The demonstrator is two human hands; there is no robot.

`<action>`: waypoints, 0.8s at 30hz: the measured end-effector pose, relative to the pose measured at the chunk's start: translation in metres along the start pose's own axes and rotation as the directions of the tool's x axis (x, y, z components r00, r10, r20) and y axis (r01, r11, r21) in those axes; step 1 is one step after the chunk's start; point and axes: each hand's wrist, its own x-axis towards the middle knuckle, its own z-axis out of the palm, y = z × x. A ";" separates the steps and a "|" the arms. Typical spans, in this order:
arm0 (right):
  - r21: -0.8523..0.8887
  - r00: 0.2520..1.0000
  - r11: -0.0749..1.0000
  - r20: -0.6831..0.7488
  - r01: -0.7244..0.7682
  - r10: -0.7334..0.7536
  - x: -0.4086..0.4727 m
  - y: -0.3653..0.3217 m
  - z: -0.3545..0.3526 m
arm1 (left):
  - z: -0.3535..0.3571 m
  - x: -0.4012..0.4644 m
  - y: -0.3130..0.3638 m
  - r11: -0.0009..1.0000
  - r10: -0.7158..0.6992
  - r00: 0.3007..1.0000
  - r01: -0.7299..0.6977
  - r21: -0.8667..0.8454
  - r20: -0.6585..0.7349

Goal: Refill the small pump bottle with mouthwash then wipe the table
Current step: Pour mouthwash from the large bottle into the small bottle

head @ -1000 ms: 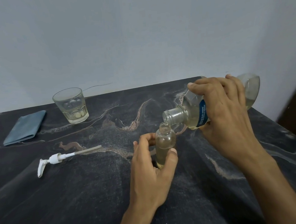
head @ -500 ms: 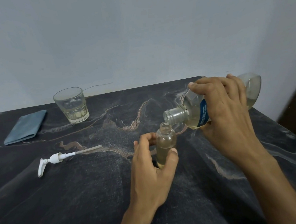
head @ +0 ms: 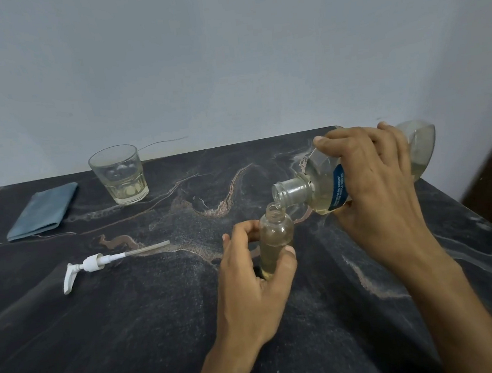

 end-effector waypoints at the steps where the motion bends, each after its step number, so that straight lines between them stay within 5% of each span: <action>1: 0.000 1.000 1.000 -0.001 0.000 0.000 0.000 0.000 0.000 | 0.000 0.000 0.000 1.000 0.000 1.000 0.000 -0.001 0.000; 24: -0.012 1.000 1.000 -0.014 0.006 -0.006 0.000 0.001 0.001 | 0.000 0.000 -0.001 1.000 -0.003 1.000 0.003 0.009 0.000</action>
